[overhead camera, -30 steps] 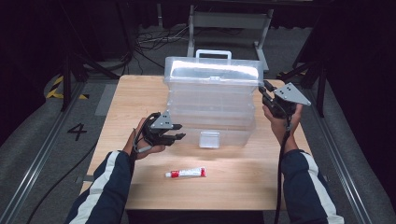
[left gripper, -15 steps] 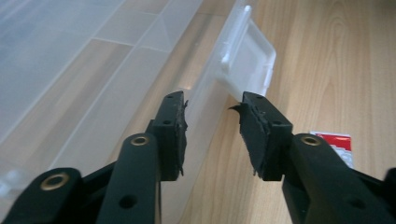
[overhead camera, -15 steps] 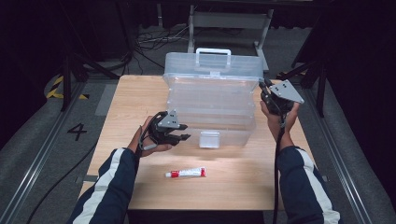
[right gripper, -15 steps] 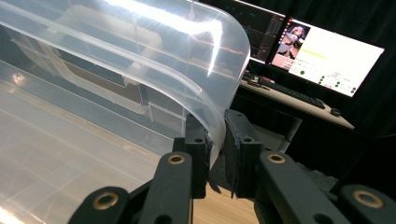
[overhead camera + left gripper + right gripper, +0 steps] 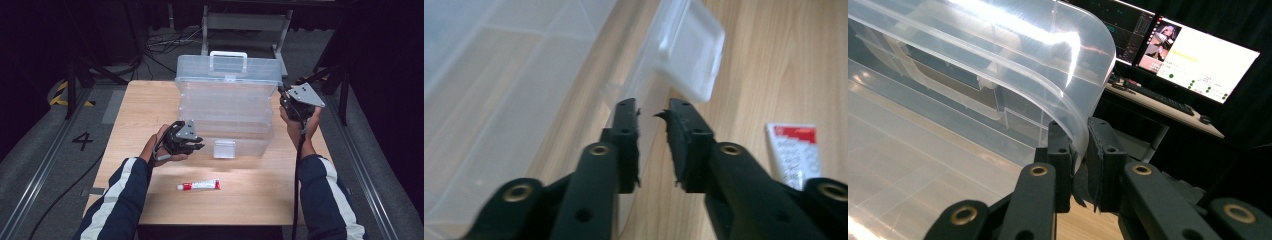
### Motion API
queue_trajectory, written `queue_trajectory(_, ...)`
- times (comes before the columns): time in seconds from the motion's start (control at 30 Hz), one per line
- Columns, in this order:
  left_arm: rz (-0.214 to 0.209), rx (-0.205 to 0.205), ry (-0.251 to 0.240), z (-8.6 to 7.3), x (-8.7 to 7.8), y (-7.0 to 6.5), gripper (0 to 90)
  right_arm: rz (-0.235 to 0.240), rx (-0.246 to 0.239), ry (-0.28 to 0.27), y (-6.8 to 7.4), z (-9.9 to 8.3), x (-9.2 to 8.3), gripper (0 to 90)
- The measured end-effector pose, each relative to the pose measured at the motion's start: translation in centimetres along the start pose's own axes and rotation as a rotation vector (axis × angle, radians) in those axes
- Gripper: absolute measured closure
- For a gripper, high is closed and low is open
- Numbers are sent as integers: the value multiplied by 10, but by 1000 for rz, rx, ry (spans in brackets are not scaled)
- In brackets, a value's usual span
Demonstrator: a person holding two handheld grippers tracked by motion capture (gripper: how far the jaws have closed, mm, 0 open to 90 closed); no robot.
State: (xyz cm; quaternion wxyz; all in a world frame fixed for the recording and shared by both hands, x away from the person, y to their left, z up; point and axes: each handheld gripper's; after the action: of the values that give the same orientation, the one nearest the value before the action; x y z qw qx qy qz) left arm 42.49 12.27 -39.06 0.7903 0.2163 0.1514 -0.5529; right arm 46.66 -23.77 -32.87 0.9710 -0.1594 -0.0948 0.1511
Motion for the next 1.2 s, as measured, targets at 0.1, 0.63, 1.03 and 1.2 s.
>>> queue_trajectory(0.1, 30, 11, -12, 5, -7, -1, 628, 4, -3, 5, -1, 1, 0, 816)
queue_trajectory(0.63, 39, -25, 34, -4, 5, 11, 708, 17, 5, 12, -3, 9, 2, 821)
queue_trajectory(1.03, -8, 8, 37, -2, 1, 6, 754, 28, 2, 16, -3, 13, 0, 826)
queue_trajectory(1.2, -18, 6, 31, -4, -3, 6, 758, 32, 6, 18, -5, 14, 0, 830)
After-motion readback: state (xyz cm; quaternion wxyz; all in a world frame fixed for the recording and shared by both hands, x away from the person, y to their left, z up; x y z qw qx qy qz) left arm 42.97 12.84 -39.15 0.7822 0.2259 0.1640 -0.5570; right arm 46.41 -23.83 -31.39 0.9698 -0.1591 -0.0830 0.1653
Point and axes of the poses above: each handheld gripper's, and its own axes: x roughly forward along the jaws, z roughly out of its top, y roughly to its left, and after that the axes turned 15 degrees about -y, right-handed
